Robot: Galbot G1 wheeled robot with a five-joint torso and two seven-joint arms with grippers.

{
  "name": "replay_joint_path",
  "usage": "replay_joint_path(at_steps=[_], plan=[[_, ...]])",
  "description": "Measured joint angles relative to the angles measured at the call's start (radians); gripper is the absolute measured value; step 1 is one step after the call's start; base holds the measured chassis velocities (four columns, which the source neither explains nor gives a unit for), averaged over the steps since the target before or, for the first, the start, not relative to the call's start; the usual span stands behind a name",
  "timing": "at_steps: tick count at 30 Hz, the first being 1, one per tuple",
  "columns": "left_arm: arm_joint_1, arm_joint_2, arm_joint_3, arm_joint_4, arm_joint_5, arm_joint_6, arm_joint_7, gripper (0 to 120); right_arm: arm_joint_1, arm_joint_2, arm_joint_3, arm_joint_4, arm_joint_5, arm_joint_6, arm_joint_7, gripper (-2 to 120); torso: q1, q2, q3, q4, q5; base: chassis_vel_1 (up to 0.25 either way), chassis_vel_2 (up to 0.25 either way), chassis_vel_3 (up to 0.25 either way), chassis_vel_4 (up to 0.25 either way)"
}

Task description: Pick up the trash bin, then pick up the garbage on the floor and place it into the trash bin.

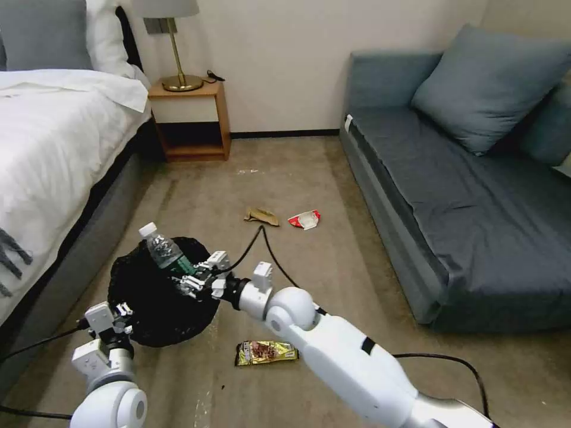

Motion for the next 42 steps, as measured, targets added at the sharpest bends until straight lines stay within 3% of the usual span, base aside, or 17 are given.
replay_joint_path(at_steps=[11,24,26,31,39,42], plan=[[0.01,-0.007,-0.004,-0.018,-0.01,-0.027,0.008,3,-0.024,-0.008,-0.026,-0.053,-0.093,0.038,0.021,28,0.0,0.0,0.0,-0.0001,0.0001,0.0,0.0,0.0,0.0],[0.008,-0.029,-0.002,-0.005,-0.003,-0.034,0.006,3,-0.044,-0.034,-0.035,-0.011,-0.113,0.047,0.022,79,0.0,0.0,0.0,-0.0001,0.0002,0.0,0.0,0.0,0.0],[0.009,-0.03,-0.002,-0.005,-0.003,-0.034,0.006,3,-0.045,-0.037,-0.033,-0.009,-0.112,0.048,0.022,81,0.0,0.0,0.0,-0.0001,0.0002,0.0,0.0,0.0,0.0],[0.005,-0.03,-0.008,0.007,0.006,-0.04,0.004,3,-0.058,-0.058,-0.024,0.02,-0.11,0.05,0.022,99,0.0,0.0,0.0,-0.0001,0.0002,0.0,0.0,0.0,0.0],[0.0,-0.008,-0.029,0.016,0.014,-0.05,-0.003,3,-0.095,-0.141,-0.004,0.117,-0.112,0.029,0.001,100,0.0,0.0,0.0,-0.0001,0.0003,0.0,0.0,0.0,0.0],[0.007,0.017,-0.043,0.015,-0.002,-0.041,-0.009,3,-0.154,-0.213,0.072,0.154,-0.207,0.017,-0.094,100,0.0,0.0,0.0,-0.0002,0.0003,0.0,0.0,0.0,0.0]])
